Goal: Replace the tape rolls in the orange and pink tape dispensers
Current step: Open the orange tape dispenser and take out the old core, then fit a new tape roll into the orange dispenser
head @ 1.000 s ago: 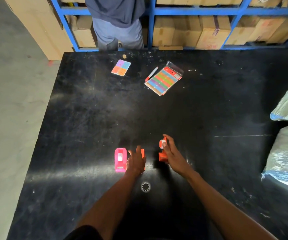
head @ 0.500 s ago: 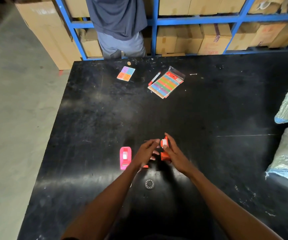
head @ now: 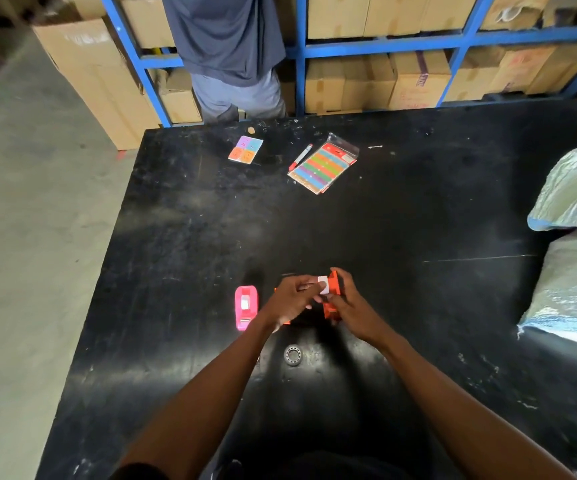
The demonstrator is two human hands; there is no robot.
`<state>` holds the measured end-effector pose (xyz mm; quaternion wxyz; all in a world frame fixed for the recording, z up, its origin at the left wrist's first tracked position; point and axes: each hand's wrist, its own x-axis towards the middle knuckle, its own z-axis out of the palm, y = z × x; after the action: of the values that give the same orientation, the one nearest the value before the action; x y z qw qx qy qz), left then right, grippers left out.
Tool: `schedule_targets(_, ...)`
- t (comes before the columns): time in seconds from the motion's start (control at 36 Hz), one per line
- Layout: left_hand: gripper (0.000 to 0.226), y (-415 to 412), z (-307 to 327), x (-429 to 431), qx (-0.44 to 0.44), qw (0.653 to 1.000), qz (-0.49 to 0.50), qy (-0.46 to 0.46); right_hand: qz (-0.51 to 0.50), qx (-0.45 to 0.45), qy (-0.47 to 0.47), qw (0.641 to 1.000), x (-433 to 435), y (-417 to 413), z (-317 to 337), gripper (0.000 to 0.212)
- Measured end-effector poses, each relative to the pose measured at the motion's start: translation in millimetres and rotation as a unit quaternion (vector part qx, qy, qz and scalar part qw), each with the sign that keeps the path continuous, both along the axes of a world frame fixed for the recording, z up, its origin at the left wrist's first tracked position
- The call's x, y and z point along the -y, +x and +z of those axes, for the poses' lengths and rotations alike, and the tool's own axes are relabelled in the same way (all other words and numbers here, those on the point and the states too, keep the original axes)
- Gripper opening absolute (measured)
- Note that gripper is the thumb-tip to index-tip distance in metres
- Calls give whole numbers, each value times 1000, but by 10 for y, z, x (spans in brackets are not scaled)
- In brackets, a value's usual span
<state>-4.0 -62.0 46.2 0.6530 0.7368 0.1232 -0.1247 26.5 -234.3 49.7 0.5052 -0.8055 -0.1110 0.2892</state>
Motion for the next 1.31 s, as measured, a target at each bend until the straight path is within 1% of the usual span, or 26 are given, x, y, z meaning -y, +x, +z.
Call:
schedule_targets(0.11, 19, -39, -178, -32, -32, 998, 56, 21, -28, -2, -3, 1000, 102, 20, -11, 47)
schedule_targets(0.17, 22, -98, -292, -8, -47, 995, 65, 62, -45, -3, -9, 999, 132, 36, -4, 46)
schedule_targets(0.19, 23, -135, -333, 32, -49, 992, 54, 99, -51, -5, -11, 999, 152, 45, -2, 45)
schedule_targets(0.25, 22, -214, -458, 127, -53, 981, 0, 189, -60, -12, -9, 998, 183, 53, 7, 45)
schedule_targets(0.31, 23, -292, -579, 238, -50, 959, -62, 270, -59, -17, -11, 998, 196, 57, 16, 45)
schedule_targets(0.39, 31, -368, -744, 406, -58, 923, -145, 351, -61, -20, -11, 998, 179, 42, 57, 45)
schedule_targets(0.44, 36, -412, -760, 518, -65, 897, -181, 399, -62, -15, -3, 998, 160, 18, 93, 45)
schedule_targets(0.5, 41, -445, -806, 603, -74, 877, -202, 429, -54, -8, -5, 999, 147, -10, 108, 46)
schedule_targets(0.56, 43, -468, -874, 650, -78, 869, -208, 443, -51, -2, -4, 999, 145, -31, 95, 45)
schedule_targets(0.64, 46, -466, -922, 658, -85, 871, -200, 441, -37, -8, -2, 999, 144, -52, 74, 42)
schedule_targets(0.75, 65, -492, -891, 565, -84, 891, -161, 417, -12, -20, -8, 1000, 124, -73, 71, 41)
schedule_targets(0.83, 69, -578, -871, 394, -72, 908, -109, 397, -8, -25, 2, 1000, 124, -80, 1, 37)
schedule_targets(0.94, 78, -759, -920, 132, -51, 899, -80, 428, -27, -51, 15, 998, 113, -133, -72, 34)
schedule_targets(1.03, 86, -881, -975, 59, -59, 892, -91, 439, -26, -54, 5, 998, 104, -166, -149, 31)
schedule_targets(1.08, 80, -938, -996, 73, -70, 884, -105, 450, -18, -54, 0, 998, 105, -197, -166, 32)
schedule_targets(1.14, 67, -971, -1018, 98, -73, 873, -112, 468, -10, -47, -9, 999, 110, -227, -138, 34)
schedule_targets(1.19, 55, -988, -1012, 120, -69, 871, -115, 472, -4, -36, -18, 999, 124, -254, -100, 36)
schedule_targets(1.25, 49, -993, -1010, 135, -58, 885, -102, 450, 3, -35, -28, 999, 150, -272, -101, 37)
schedule_targets(1.31, 45, -984, -974, 129, -47, 914, -64, 397, 9, -33, -37, 999, 180, -288, -132, 36)
